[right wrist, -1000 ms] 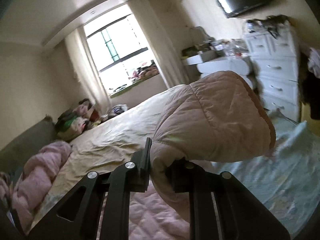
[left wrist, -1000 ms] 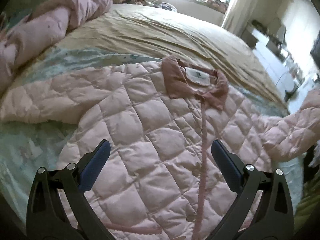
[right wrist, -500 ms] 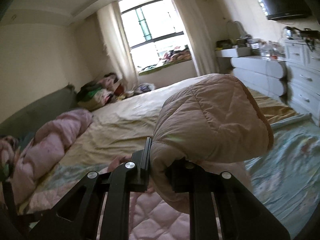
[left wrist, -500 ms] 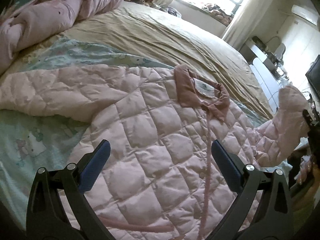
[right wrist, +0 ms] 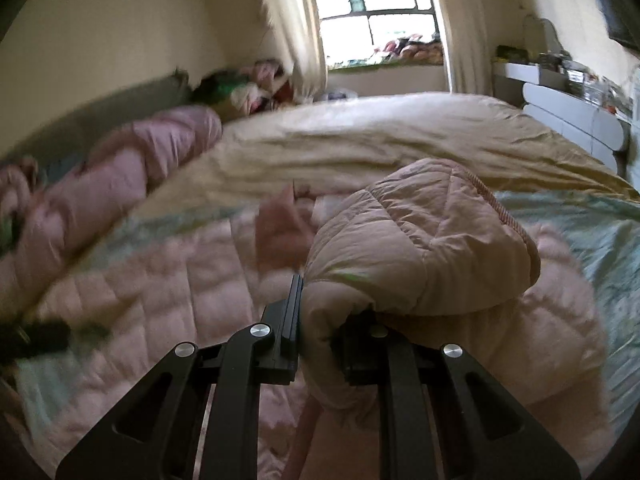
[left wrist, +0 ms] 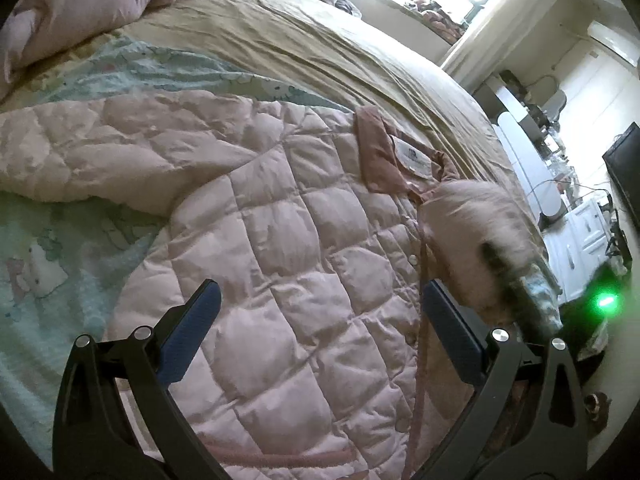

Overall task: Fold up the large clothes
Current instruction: 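Carry the held sleeve across the coat front and lay it down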

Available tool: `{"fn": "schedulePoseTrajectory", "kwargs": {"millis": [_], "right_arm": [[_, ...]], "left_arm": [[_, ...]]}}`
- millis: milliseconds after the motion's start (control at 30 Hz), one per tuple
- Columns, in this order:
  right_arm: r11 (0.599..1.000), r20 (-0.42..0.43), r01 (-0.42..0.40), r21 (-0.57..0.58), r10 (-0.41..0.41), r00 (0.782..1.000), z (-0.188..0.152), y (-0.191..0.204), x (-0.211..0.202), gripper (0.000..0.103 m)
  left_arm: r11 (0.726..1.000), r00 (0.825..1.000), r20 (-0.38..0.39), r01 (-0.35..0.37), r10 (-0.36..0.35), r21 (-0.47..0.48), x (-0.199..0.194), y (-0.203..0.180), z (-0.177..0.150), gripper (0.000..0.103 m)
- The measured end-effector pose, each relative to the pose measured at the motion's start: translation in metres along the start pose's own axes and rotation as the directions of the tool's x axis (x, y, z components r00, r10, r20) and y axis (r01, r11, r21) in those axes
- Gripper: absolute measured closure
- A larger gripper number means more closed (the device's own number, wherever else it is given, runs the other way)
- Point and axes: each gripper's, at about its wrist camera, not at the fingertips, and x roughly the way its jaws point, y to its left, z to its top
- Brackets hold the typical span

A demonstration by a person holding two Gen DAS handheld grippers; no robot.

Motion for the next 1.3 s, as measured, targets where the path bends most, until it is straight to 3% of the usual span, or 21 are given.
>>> {"fn": "schedulePoseTrajectory", "kwargs": {"millis": [133, 200, 267, 300, 433, 500, 633, 833, 1000, 1133, 1167, 1200, 1267, 1300], "right_arm": [[0.999, -0.042, -0.018, -0.031, 0.017, 0.999, -0.031, 0.014, 0.019, 0.081], [0.998, -0.052, -0.054, -0.024, 0.053, 0.997, -0.034, 0.016, 0.02, 0.055], [0.998, -0.028, -0.058, -0.01, 0.057, 0.998, -0.037, 0.018, 0.014, 0.041], [0.998, -0.013, -0.057, -0.008, 0.057, 0.998, -0.037, 0.016, 0.009, 0.039], [1.0, 0.093, -0.016, 0.023, 0.014, 0.996, -0.038, 0.012, -0.01, 0.04], [1.0, 0.121, -0.007, 0.022, 0.004, 0.993, -0.039, 0.011, -0.016, 0.063], [0.999, 0.131, -0.043, -0.03, 0.047, 0.99, -0.04, 0.017, -0.018, 0.073], [0.969, 0.063, -0.081, -0.231, 0.098, 0.993, -0.049, 0.05, -0.009, 0.076], [0.945, -0.029, -0.146, -0.294, 0.144, 0.989, -0.057, 0.061, 0.004, 0.078], [0.941, -0.073, -0.171, -0.292, 0.157, 0.985, -0.059, 0.06, 0.011, 0.075], [0.941, -0.075, -0.187, -0.284, 0.173, 0.982, -0.058, 0.058, 0.011, 0.064], [0.938, -0.081, -0.212, -0.273, 0.197, 0.977, -0.056, 0.057, 0.012, 0.044], [0.933, -0.073, -0.264, -0.245, 0.253, 0.965, -0.055, 0.051, 0.007, 0.027], [0.931, -0.065, -0.289, -0.222, 0.282, 0.957, -0.053, 0.046, 0.003, 0.024]], "left_arm": [[1.0, 1.0, -0.017, 0.021, -0.021, 0.005, 0.009, -0.003, 0.001, 0.008], [1.0, 1.0, -0.026, 0.018, -0.017, 0.01, 0.015, -0.007, 0.002, 0.008], [1.0, 0.999, -0.038, 0.024, -0.023, 0.013, 0.02, -0.012, 0.002, 0.008], [0.999, 0.999, -0.042, 0.031, -0.03, 0.015, 0.022, -0.014, 0.003, 0.008], [0.999, 0.997, -0.051, 0.052, -0.051, 0.016, 0.027, -0.023, 0.009, 0.008], [0.998, 0.997, -0.056, 0.059, -0.058, 0.018, 0.028, -0.027, 0.016, 0.008], [0.996, 0.995, -0.051, 0.086, -0.085, 0.023, 0.022, -0.033, 0.035, 0.008], [0.994, 0.992, -0.06, 0.108, -0.107, 0.018, 0.019, -0.034, 0.052, 0.008], [0.984, 0.984, -0.043, 0.168, -0.171, -0.061, 0.021, -0.018, 0.059, 0.008], [0.984, 0.984, -0.069, 0.158, -0.164, -0.088, 0.037, -0.011, 0.056, 0.008], [0.983, 0.983, -0.077, 0.157, -0.164, -0.092, 0.041, -0.009, 0.054, 0.008], [0.982, 0.982, -0.089, 0.159, -0.168, -0.103, 0.047, -0.007, 0.052, 0.008], [0.969, 0.97, -0.117, 0.193, -0.211, -0.153, 0.06, -0.001, 0.048, 0.009], [0.962, 0.964, -0.129, 0.211, -0.235, -0.174, 0.067, 0.001, 0.045, 0.009]]}}
